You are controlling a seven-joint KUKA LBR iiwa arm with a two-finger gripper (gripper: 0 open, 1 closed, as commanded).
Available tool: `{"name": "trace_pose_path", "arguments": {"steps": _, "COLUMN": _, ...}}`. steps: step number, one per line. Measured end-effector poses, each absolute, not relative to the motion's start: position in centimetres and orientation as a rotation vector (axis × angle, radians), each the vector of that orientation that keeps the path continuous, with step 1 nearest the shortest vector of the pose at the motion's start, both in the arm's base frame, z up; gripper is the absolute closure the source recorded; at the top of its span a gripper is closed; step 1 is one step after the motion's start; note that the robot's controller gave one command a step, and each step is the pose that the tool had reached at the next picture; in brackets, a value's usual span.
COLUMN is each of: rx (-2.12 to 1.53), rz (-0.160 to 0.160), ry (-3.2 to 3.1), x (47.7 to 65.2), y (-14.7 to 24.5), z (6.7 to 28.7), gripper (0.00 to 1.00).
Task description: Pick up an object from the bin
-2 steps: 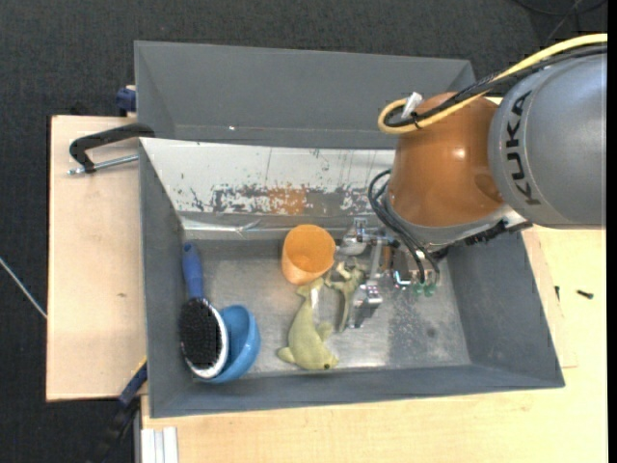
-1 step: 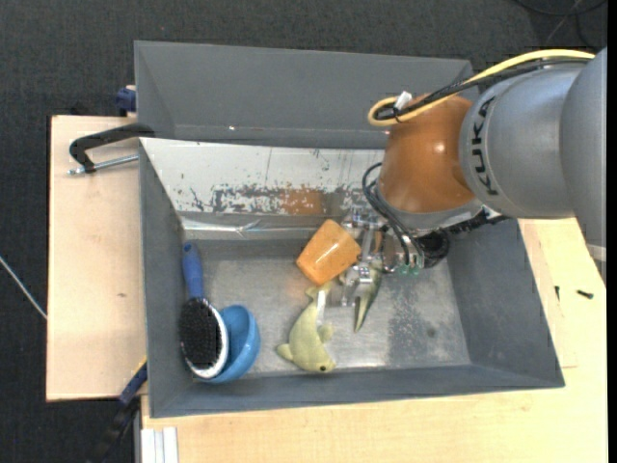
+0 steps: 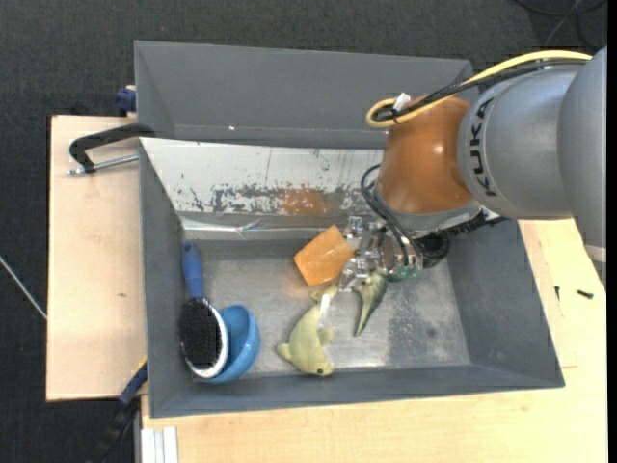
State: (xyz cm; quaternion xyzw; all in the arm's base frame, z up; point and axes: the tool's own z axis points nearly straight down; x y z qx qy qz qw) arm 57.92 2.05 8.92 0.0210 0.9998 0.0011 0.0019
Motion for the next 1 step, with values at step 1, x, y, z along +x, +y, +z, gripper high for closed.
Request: {"name": "trace_pose_path", "arguments": {"steps": 1, "rx": 0.091, "rz": 0.003, "ry": 3.125, "x": 59.54, "y": 1.97, "z": 20.99, "gripper": 1.0}}
